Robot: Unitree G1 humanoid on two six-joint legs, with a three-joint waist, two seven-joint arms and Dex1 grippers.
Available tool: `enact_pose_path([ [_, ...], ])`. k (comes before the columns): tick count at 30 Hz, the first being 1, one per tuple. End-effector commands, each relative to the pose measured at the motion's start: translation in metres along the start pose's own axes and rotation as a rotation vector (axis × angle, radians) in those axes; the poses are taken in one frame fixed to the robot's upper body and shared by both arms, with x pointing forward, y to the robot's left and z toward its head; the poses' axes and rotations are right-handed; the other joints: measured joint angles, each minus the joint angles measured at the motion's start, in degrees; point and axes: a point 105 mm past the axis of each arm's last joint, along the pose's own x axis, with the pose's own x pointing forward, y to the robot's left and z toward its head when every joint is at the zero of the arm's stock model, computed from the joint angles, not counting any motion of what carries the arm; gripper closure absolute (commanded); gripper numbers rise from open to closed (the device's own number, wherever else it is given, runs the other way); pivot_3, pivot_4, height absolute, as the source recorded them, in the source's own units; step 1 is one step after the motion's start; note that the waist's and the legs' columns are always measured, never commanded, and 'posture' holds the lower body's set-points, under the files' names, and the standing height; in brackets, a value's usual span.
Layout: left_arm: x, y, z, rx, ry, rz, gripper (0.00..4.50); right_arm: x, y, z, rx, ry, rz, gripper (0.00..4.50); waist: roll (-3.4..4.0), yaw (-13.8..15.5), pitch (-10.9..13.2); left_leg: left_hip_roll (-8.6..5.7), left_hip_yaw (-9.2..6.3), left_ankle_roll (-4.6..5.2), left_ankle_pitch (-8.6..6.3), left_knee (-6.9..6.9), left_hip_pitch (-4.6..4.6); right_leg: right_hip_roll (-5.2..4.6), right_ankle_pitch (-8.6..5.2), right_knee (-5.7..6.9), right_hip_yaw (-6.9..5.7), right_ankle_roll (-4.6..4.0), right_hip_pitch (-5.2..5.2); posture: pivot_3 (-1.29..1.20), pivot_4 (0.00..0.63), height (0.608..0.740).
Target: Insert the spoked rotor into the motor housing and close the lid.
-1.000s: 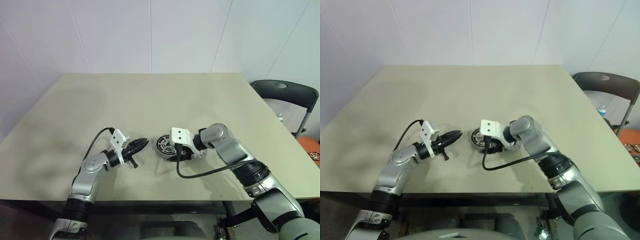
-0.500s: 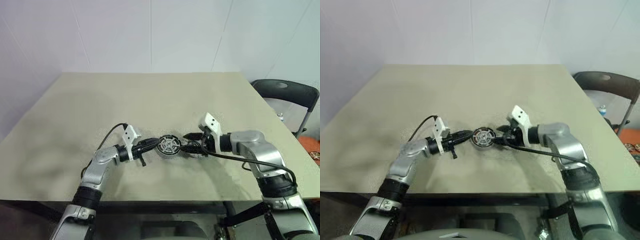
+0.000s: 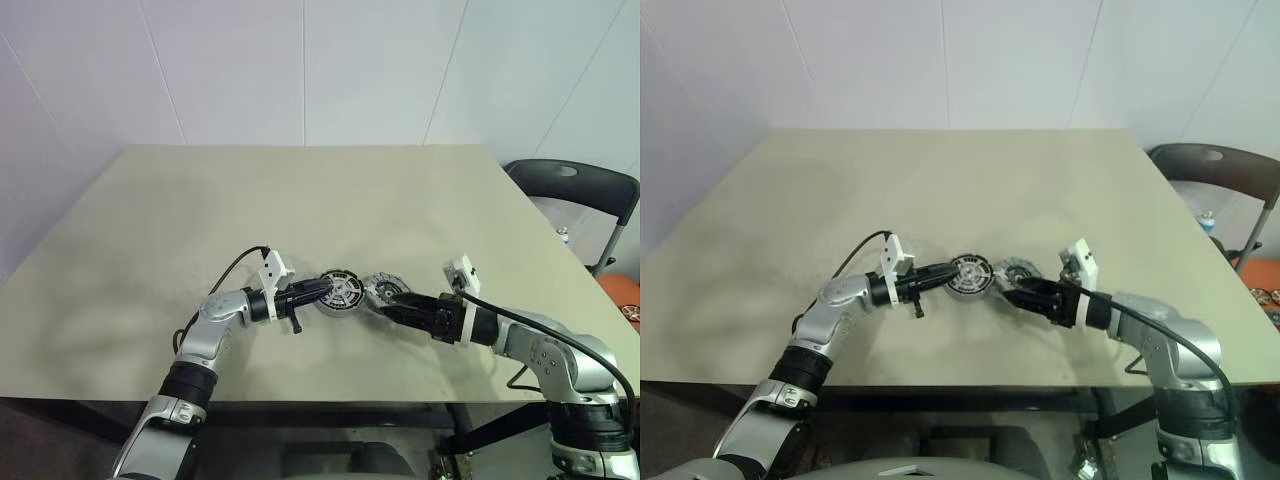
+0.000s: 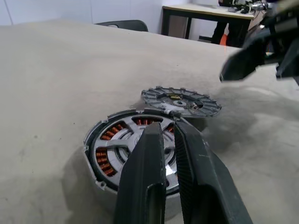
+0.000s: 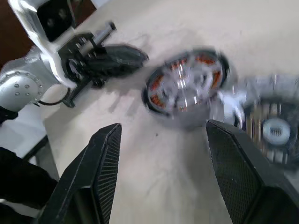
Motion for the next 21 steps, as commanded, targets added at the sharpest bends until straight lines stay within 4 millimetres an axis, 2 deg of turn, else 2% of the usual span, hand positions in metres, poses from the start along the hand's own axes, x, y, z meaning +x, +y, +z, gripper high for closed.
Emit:
enact_pose_path([
  [1, 0.000, 0.002, 0.011, 0.041, -0.033, 0.004, 4.01, -0.002, -0.010, -0.010, 0.044, 0.049, -0.024, 1.51, -0.02, 0.0, 0.0, 0.00, 0.00, 0.00, 0.00, 0.01, 0.01, 0.02, 0.00, 0.00, 0.00, 0.00, 0.02, 0.00, 0.000, 0.740],
  [4, -0.004, 0.002, 0.010, 0.037, -0.036, 0.020, 4.01, -0.002, -0.014, -0.017, 0.062, 0.083, -0.029, 1.51, -0.02, 0.0, 0.0, -0.02, 0.02, 0.01, 0.00, 0.05, 0.07, 0.21, 0.00, 0.00, 0.00, 0.01, 0.09, 0.00, 0.000, 0.740],
  [8, -0.011, 0.004, 0.008, 0.038, -0.028, 0.048, 4.01, 0.002, -0.021, -0.014, 0.065, 0.084, -0.034, 1.51, -0.04, -0.2, 0.0, 0.04, 0.03, 0.02, 0.00, 0.03, 0.27, 0.33, -0.01, -0.02, 0.01, 0.03, 0.27, 0.00, 0.000, 0.740],
  [11, -0.015, 0.005, 0.007, 0.038, -0.023, 0.066, 4.01, 0.005, -0.026, -0.007, 0.071, 0.070, -0.038, 0.94, -0.04, -0.2, 0.0, 0.08, 0.04, 0.02, 0.00, 0.04, 0.39, 0.47, -0.01, -0.01, 0.09, 0.03, 0.34, 0.00, 0.000, 0.740],
  [14, -0.018, 0.006, 0.006, 0.039, -0.020, 0.082, 4.01, 0.004, -0.029, -0.008, 0.080, 0.084, -0.038, 0.02, -0.05, -0.1, 0.0, 0.12, 0.02, 0.01, 0.00, 0.04, 0.43, 0.56, -0.01, -0.02, 0.12, 0.03, 0.37, 0.00, 0.000, 0.740],
  [21, -0.022, 0.007, 0.006, 0.042, -0.020, 0.099, 4.01, 0.009, -0.035, -0.013, 0.152, 0.062, -0.041, 0.02, -0.06, -0.1, 0.0, 0.13, 0.01, 0.04, -0.01, 0.03, 0.41, 0.57, -0.01, -0.06, 0.19, 0.04, 0.38, 0.00, 0.000, 0.740],
])
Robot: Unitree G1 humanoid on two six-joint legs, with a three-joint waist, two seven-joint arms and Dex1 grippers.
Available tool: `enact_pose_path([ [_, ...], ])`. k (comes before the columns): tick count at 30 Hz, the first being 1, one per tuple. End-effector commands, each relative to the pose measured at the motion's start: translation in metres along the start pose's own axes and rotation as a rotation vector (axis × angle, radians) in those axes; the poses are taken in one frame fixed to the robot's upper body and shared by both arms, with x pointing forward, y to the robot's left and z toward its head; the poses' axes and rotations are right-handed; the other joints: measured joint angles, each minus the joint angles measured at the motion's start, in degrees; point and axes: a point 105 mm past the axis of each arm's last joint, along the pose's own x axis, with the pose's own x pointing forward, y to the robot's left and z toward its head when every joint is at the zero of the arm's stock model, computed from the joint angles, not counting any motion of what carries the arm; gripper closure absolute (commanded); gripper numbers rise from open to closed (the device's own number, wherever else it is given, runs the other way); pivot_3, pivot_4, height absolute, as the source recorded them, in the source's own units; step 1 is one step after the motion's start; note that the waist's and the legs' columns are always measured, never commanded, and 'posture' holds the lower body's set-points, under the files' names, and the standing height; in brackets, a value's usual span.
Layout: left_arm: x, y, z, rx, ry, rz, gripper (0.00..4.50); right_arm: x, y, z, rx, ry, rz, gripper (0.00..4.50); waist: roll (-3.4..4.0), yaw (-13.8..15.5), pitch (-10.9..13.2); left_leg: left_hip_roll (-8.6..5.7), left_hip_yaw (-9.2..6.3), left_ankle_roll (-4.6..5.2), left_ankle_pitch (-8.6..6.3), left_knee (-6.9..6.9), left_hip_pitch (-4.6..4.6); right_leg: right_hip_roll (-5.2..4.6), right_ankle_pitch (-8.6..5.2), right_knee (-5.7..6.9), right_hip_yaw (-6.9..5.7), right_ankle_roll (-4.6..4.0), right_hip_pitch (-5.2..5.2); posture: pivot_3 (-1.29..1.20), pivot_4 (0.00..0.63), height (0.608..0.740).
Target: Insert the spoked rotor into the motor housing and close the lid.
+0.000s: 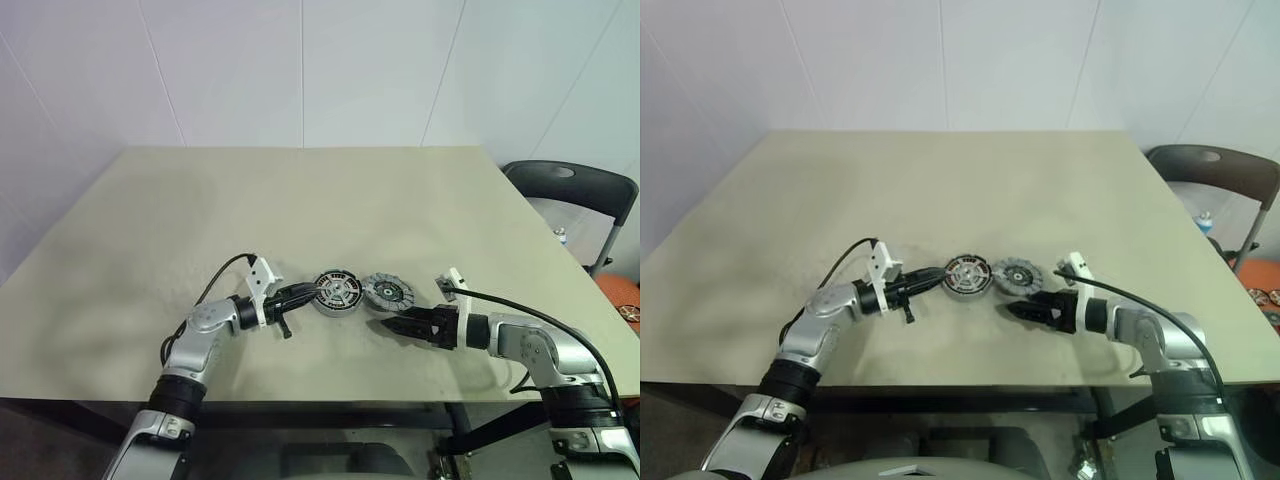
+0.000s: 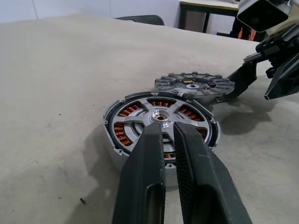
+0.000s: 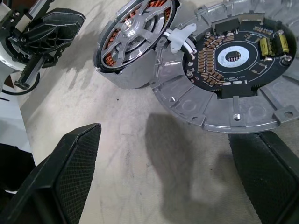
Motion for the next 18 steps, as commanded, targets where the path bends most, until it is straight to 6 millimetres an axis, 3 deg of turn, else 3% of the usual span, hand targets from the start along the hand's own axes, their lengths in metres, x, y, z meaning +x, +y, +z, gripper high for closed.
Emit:
enact_pose_path([
  [1, -0.002, 0.003, 0.015, 0.035, -0.041, 0.010, 4.01, 0.003, 0.000, 0.008, 0.029, -0.047, 0.019, 0.02, -0.01, 0.0, 0.0, 0.00, 0.00, 0.00, 0.00, 0.01, 0.03, 0.00, 0.00, 0.00, 0.00, 0.00, 0.03, 0.00, 0.000, 0.740],
  [12, 0.001, 0.001, 0.014, 0.038, -0.037, 0.008, 4.01, 0.010, 0.003, 0.023, 0.138, -0.163, 0.067, 0.02, 0.00, -0.1, 0.0, 0.04, -0.01, 0.00, 0.00, 0.01, 0.07, 0.07, 0.00, 0.02, 0.05, 0.00, 0.03, 0.00, 0.000, 0.740],
  [16, 0.002, -0.001, 0.013, 0.040, -0.033, 0.001, 4.01, 0.016, -0.005, 0.026, 0.181, -0.199, 0.020, 0.02, 0.00, -0.1, 0.0, 0.04, 0.00, 0.00, 0.00, 0.00, 0.03, 0.04, 0.00, 0.01, 0.05, 0.00, 0.01, 0.00, 0.000, 0.740],
  [18, 0.003, -0.002, 0.013, 0.040, -0.033, -0.001, 4.01, 0.019, -0.014, 0.025, 0.201, -0.207, -0.028, 0.42, 0.00, -0.1, 0.0, 0.03, 0.00, 0.00, 0.00, 0.00, 0.04, 0.02, 0.00, 0.01, 0.05, 0.00, 0.02, 0.00, 0.000, 0.740],
])
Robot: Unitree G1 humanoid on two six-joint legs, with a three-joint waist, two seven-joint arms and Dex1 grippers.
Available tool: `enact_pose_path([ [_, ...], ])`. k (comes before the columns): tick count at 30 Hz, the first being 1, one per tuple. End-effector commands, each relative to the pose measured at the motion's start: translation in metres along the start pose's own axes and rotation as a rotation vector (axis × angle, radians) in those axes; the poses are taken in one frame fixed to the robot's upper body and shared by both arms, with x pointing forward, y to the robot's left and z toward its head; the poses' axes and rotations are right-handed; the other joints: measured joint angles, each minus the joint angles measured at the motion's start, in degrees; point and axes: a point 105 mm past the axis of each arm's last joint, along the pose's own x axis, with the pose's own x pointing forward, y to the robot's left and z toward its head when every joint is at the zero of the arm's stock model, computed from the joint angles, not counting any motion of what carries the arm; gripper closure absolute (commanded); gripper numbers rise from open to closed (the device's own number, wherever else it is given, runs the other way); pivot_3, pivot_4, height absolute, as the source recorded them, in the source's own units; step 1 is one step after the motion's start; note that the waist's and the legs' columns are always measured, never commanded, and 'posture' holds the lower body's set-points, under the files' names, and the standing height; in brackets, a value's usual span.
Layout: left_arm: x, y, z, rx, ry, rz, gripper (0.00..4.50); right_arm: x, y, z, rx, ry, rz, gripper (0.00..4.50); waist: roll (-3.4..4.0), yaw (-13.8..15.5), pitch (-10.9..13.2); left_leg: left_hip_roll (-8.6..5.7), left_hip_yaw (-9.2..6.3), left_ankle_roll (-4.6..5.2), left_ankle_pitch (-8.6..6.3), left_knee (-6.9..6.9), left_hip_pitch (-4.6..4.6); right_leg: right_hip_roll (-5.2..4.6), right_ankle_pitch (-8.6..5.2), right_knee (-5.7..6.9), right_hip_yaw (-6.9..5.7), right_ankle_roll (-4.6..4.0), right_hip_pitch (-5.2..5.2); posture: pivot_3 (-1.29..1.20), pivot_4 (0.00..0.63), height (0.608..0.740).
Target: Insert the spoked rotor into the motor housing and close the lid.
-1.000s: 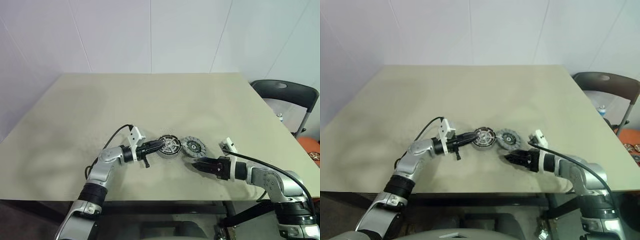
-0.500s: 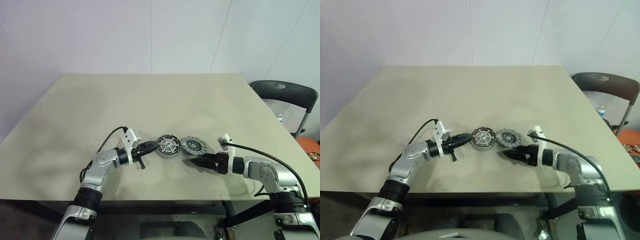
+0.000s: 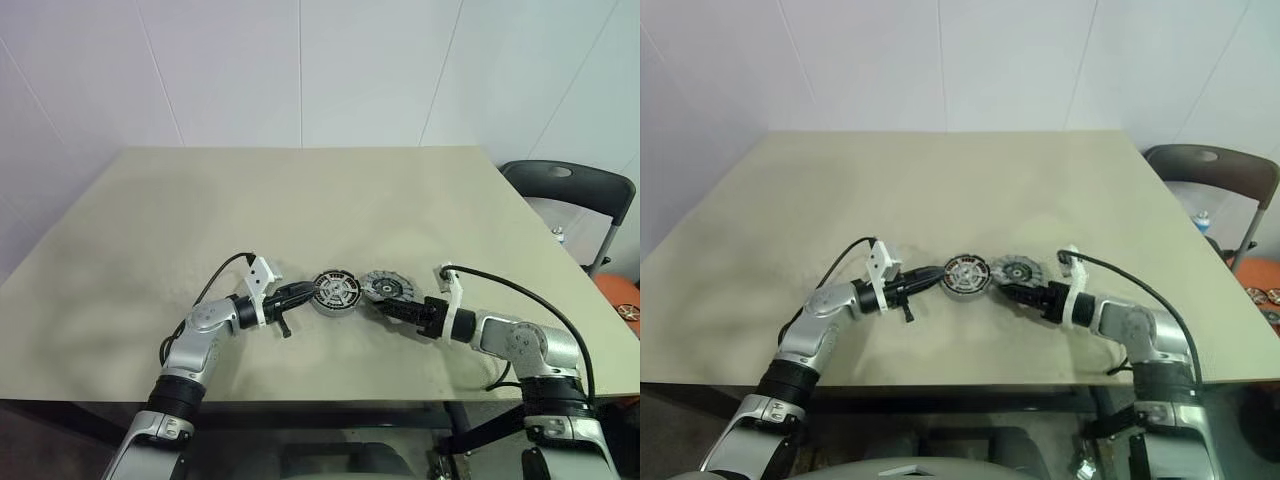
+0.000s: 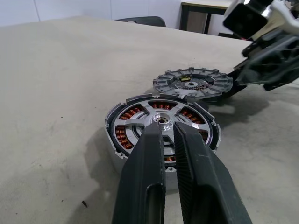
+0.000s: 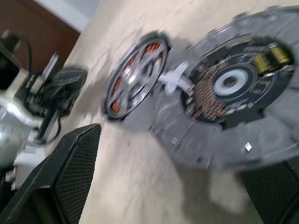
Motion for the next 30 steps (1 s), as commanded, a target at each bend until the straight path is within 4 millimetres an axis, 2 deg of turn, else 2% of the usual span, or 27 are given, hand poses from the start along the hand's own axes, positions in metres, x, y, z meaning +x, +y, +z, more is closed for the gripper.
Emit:
enact_pose_path([
  [1, 0.003, -0.002, 0.011, 0.033, -0.029, -0.006, 4.01, 0.003, -0.007, 0.013, -0.003, -0.059, -0.047, 0.65, 0.00, 0.0, 0.0, 0.00, 0.00, 0.00, 0.00, 0.00, 0.00, 0.00, 0.00, 0.00, 0.00, 0.00, 0.00, 0.00, 0.000, 0.740],
  [9, 0.002, -0.003, 0.010, 0.032, -0.027, -0.005, 4.01, 0.009, 0.000, 0.007, -0.021, -0.039, -0.014, 3.41, -0.01, -0.1, 0.0, 0.00, 0.00, 0.00, 0.00, -0.02, 0.01, 0.00, 0.00, 0.00, 0.00, 0.00, 0.00, 0.00, 0.000, 0.740],
  [12, 0.002, -0.004, 0.010, 0.030, -0.026, -0.003, 4.01, 0.012, 0.017, 0.010, -0.074, -0.045, 0.061, 4.39, -0.01, -0.2, 0.0, 0.01, 0.01, 0.00, 0.00, 0.03, 0.06, -0.01, 0.00, 0.00, 0.02, -0.01, 0.06, 0.00, 0.000, 0.740],
  [19, 0.000, -0.002, 0.008, 0.029, -0.018, 0.008, 4.01, 0.026, 0.069, 0.043, -0.256, -0.101, 0.168, 4.45, 0.06, -0.3, 0.0, 0.06, 0.01, 0.00, 0.00, -0.06, -0.03, 0.12, 0.02, 0.04, 0.10, 0.02, -0.15, 0.00, 0.000, 0.740],
  [24, -0.001, -0.001, 0.006, 0.027, -0.016, 0.015, 4.01, 0.031, 0.097, 0.064, -0.350, -0.141, 0.197, 4.45, 0.09, 0.1, 0.1, 0.05, -0.02, 0.00, 0.00, -0.07, -0.12, 0.08, 0.02, 0.04, 0.08, 0.02, -0.21, 0.00, 0.000, 0.740],
  [30, -0.002, 0.000, 0.006, 0.026, -0.016, 0.028, 4.01, 0.038, 0.062, 0.053, -0.452, -0.016, -0.016, 4.45, 0.08, 0.1, 0.1, -0.06, 0.00, 0.04, -0.03, -0.07, -0.19, -0.08, 0.01, -0.04, 0.08, 0.01, -0.22, 0.00, 0.000, 0.740],
])
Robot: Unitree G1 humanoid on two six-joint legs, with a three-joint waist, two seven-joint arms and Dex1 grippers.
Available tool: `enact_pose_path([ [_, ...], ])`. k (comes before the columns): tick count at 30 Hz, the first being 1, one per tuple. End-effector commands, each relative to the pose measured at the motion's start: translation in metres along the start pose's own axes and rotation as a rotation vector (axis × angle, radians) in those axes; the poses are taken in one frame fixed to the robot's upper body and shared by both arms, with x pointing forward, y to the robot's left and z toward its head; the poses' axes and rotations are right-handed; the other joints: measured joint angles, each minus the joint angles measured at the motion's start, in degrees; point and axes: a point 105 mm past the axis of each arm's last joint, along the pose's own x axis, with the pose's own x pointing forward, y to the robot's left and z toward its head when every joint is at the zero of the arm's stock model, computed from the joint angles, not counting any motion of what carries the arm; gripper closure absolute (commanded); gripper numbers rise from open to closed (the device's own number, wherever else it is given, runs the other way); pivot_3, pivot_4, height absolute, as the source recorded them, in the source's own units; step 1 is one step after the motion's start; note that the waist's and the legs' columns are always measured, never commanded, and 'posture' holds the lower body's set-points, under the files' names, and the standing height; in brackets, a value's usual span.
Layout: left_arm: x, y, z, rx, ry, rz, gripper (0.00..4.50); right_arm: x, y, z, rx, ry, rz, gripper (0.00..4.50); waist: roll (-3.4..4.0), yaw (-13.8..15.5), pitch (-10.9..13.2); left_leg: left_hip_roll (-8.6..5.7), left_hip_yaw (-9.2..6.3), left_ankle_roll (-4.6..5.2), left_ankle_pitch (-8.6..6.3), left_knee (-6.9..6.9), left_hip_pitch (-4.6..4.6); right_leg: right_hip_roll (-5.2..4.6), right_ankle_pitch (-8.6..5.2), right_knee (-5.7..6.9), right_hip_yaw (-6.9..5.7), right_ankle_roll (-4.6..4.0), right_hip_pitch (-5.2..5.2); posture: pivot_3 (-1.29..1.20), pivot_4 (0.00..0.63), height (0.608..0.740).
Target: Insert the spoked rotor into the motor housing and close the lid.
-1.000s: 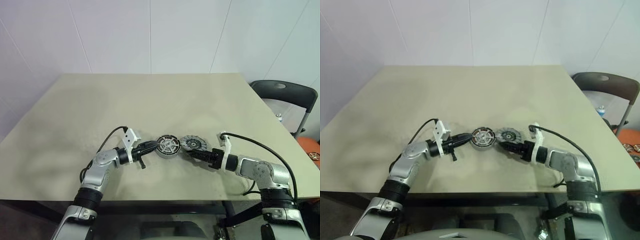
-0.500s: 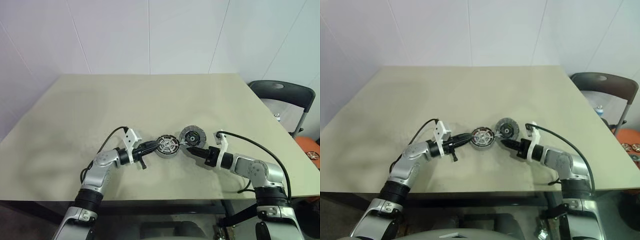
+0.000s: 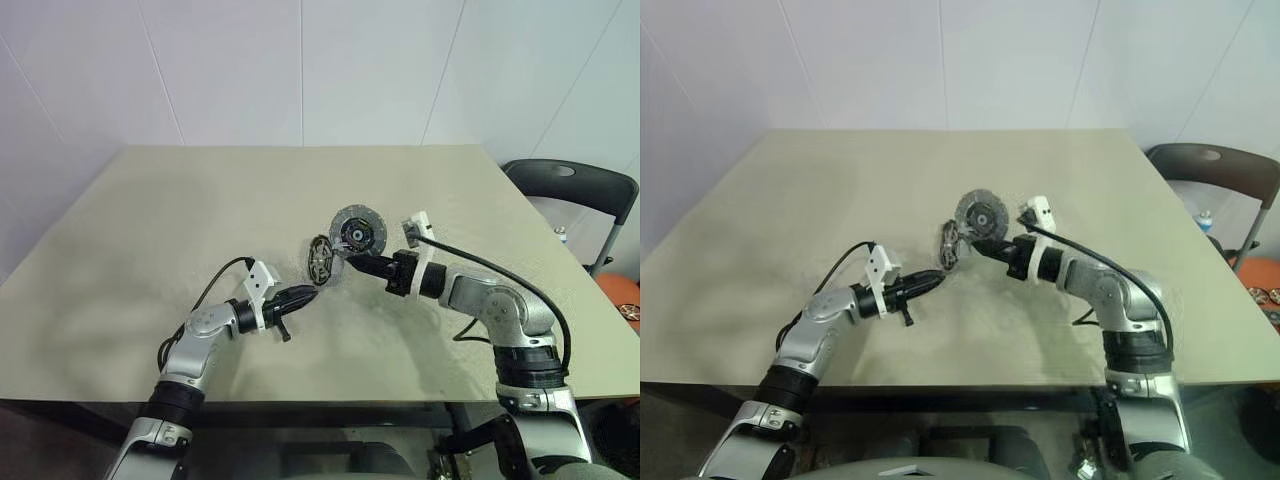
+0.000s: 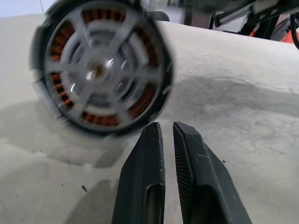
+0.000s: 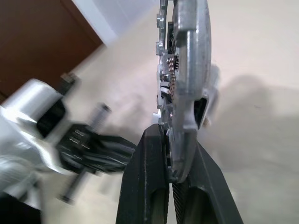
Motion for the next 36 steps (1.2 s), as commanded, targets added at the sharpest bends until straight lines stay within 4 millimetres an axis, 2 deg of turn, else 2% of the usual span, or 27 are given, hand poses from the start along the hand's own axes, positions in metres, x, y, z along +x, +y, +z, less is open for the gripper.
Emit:
enact_pose_path([
  [1, 0.000, 0.002, 0.011, 0.040, -0.031, 0.007, 4.01, -0.002, -0.011, 0.001, -0.075, 0.021, -0.065, 4.45, 0.02, -0.1, 0.0, 0.00, 0.00, 0.00, 0.00, 0.00, -0.01, 0.00, 0.00, 0.00, 0.00, 0.00, -0.02, 0.00, 0.000, 0.740],
  [7, -0.002, 0.002, 0.009, 0.038, -0.024, 0.013, 4.01, -0.002, -0.003, 0.003, 0.030, -0.030, 0.020, 4.45, 0.02, -0.5, 0.0, 0.09, 0.01, 0.00, 0.00, 0.00, 0.11, 0.11, 0.00, 0.07, 0.03, -0.01, 0.03, 0.00, 0.000, 0.740],
  [10, -0.002, 0.002, 0.009, 0.038, -0.024, 0.013, 4.01, -0.004, -0.006, -0.002, 0.092, -0.021, 0.029, 4.45, 0.02, -0.3, 0.0, 0.16, -0.01, 0.00, 0.00, 0.00, 0.12, 0.19, 0.00, 0.09, 0.03, -0.01, 0.02, 0.00, 0.000, 0.740],
  [18, -0.001, 0.003, 0.009, 0.037, -0.026, 0.013, 4.01, -0.012, -0.056, -0.027, 0.114, 0.077, -0.224, 4.45, 0.03, -0.5, 0.0, 0.07, 0.05, 0.00, 0.00, 0.01, 0.16, 0.08, -0.01, 0.06, 0.05, -0.03, 0.09, 0.00, 0.000, 0.740],
  [24, -0.002, 0.003, 0.008, 0.036, -0.026, 0.016, 4.01, -0.014, -0.067, -0.041, 0.059, 0.146, -0.285, 4.45, 0.08, -0.6, 0.0, 0.18, 0.04, 0.00, 0.00, -0.02, 0.20, 0.23, 0.00, 0.09, 0.08, -0.02, 0.07, 0.00, 0.000, 0.740],
  [30, -0.003, 0.002, 0.008, 0.033, -0.025, 0.018, 4.01, -0.004, -0.062, -0.030, -0.086, 0.159, -0.335, 4.45, 0.07, -0.6, 0.0, 0.16, 0.05, 0.00, 0.00, 0.03, 0.24, 0.22, -0.01, 0.09, 0.08, -0.02, 0.13, 0.00, 0.000, 0.740],
  [36, -0.004, 0.002, 0.005, 0.027, -0.021, 0.023, 4.01, 0.005, -0.045, -0.012, -0.198, 0.164, -0.316, 4.45, 0.08, -0.6, 0.0, 0.17, 0.03, 0.00, 0.00, 0.01, 0.20, 0.22, 0.00, 0.09, 0.08, -0.02, 0.08, 0.00, 0.000, 0.740],
])
